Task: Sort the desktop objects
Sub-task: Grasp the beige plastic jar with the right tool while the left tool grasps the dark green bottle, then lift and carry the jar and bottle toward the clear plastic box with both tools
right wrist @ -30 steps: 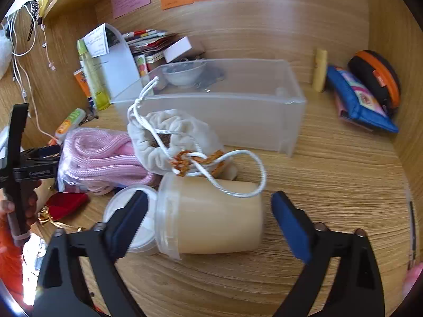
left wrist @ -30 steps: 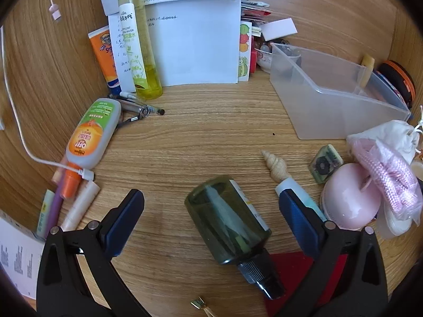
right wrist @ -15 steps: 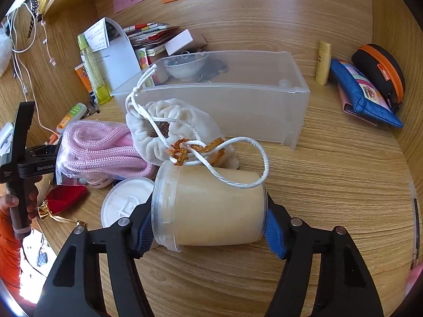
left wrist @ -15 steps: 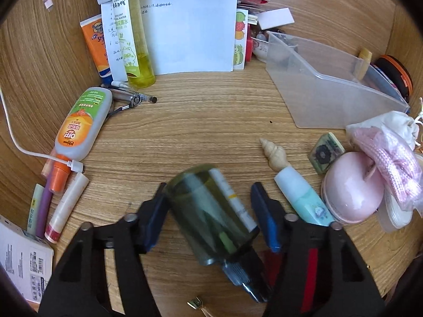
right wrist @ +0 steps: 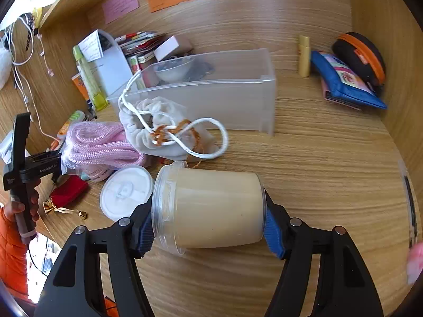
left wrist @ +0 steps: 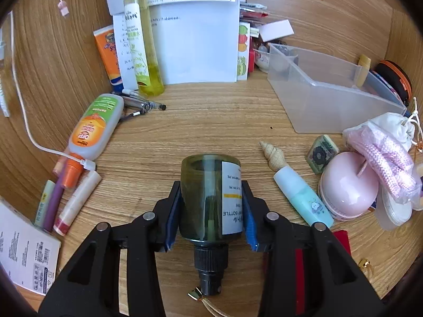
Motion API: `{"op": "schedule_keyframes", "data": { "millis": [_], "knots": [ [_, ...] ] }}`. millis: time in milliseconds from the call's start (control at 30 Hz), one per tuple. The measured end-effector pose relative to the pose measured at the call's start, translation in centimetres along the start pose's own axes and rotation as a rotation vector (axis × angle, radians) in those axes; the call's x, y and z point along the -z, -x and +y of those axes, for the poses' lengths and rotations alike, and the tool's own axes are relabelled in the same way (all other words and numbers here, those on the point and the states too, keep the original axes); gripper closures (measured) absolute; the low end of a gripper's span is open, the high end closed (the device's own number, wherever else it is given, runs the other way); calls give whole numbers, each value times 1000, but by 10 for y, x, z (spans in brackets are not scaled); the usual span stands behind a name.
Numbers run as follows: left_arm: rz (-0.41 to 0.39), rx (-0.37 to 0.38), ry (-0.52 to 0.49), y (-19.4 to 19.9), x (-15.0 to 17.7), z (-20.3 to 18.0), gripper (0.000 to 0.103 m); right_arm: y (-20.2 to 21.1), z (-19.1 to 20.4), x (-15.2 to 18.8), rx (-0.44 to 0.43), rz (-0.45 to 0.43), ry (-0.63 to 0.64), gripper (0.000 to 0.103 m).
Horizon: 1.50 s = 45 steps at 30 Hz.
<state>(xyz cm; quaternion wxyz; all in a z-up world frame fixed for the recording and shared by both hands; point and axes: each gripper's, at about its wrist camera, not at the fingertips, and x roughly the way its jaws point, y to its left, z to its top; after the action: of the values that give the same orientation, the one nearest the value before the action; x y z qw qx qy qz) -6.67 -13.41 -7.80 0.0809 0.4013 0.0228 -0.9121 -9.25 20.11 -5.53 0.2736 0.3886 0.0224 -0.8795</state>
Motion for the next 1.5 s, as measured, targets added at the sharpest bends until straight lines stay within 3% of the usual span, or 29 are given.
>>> {"op": "schedule_keyframes", "data": {
  "millis": [600,1033,1333,1500],
  "knots": [
    [-154,51,-8,58,-20,-20,62,52,-10,-8,29,-127,13,40],
    [-245,96,-80,88,-54,-49,62,76,0,-56,45,-225,104,40],
    [-250,109,-143,82,-81,-70,62,56,-2,-100,-5,-220,109,40],
    [-213,116,-100,71,-77,-51,62,41,-5,-110,-31,-194,94,40]
  ]
}}
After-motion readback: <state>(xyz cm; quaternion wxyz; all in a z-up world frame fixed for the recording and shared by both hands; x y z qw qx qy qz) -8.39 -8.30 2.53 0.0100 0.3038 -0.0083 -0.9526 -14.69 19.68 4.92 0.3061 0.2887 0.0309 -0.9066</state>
